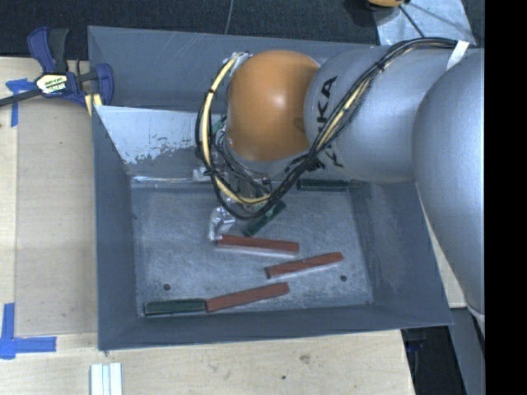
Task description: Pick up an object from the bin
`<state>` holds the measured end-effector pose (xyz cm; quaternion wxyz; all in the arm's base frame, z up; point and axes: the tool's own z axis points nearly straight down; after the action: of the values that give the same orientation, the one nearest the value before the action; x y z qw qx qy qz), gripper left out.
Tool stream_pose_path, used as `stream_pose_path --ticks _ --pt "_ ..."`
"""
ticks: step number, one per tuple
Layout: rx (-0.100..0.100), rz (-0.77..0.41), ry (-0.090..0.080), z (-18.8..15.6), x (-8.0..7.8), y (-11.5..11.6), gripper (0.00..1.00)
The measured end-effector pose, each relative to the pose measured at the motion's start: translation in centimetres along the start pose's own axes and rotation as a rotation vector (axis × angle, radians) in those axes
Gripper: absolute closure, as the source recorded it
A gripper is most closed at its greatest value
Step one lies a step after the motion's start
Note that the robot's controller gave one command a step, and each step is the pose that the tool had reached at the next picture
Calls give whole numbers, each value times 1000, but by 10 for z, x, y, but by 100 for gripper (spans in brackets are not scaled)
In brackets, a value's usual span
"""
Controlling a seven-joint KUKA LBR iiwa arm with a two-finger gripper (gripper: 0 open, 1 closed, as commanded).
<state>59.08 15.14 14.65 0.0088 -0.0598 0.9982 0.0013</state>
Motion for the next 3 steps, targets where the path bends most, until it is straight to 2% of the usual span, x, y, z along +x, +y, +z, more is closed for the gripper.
stream_pose_path --ticks 1,2,3 --pt "-2 -97 12 74 13 -47 0" --pt "-2 -96 1 64 9 -42 100" --pt "-2 -95 1 64 9 -42 100"
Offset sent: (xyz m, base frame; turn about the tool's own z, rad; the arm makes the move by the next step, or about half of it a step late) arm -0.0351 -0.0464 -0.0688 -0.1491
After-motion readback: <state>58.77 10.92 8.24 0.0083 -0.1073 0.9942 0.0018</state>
